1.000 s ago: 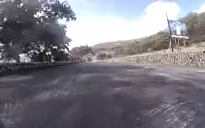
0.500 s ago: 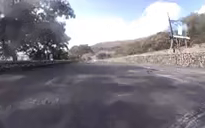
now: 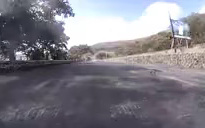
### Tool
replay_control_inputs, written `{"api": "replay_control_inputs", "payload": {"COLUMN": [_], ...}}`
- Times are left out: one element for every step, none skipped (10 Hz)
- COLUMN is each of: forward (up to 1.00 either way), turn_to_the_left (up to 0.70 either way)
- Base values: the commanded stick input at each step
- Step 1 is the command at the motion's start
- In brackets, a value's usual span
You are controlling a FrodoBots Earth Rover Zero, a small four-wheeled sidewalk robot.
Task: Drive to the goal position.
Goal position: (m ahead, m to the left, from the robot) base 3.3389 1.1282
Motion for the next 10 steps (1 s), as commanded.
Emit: {"api": "replay_control_inputs", "payload": {"forward": [0.7,0.7,0.7,0.7,0.7,0.7,0.7,0.7,0.7,0.7], "turn_to_the_left": [0.0,0.0,0.0,0.0,0.0,0.0,0.0,0.0,0.0,0.0]}}
